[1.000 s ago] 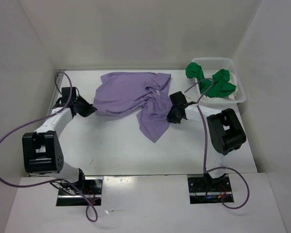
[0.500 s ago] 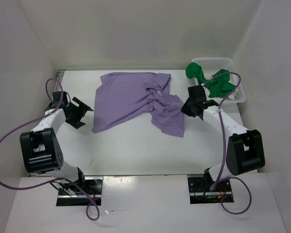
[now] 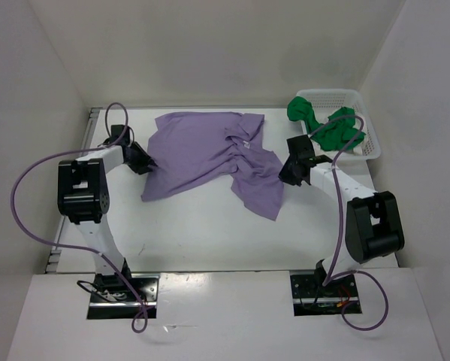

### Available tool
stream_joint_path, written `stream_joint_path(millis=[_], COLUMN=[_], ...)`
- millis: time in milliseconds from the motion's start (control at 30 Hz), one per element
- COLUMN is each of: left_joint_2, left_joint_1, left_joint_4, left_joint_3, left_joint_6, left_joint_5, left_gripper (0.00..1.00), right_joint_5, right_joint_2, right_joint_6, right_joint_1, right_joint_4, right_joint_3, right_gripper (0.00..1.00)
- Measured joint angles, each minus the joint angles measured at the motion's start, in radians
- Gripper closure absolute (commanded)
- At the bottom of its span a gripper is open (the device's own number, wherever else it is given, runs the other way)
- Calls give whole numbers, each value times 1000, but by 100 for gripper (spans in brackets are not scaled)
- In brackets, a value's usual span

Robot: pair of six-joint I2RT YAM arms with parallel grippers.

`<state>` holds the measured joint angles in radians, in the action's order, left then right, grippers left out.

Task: Fold and stack the t-shirts
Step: Flatten out the tshirt

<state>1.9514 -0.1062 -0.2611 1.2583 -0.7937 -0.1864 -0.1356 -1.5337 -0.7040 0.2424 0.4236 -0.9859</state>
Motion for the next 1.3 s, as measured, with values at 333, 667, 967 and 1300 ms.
stream_joint_path(millis=[333,667,967,1300], left_joint_2=[-65,-599,-639,-15], left_joint_1=[21,22,2,-15], left_joint_4=[-8,-36,-196,-121], left_joint_3=[8,-18,31,173], left_joint_6=[-4,-22,-18,22], left_joint_5=[-18,-65,-107,-56], left_gripper=[100,100,100,100], right_joint_5=[26,90,127,143], right_joint_2=[3,192,307,97], right_joint_6=[7,18,42,59], right_joint_1=[-1,-1,-6,-17], right_joint_4=[-3,40,129,102], right_joint_3=[0,-3,-61,-54], right_gripper=[95,96,96,96])
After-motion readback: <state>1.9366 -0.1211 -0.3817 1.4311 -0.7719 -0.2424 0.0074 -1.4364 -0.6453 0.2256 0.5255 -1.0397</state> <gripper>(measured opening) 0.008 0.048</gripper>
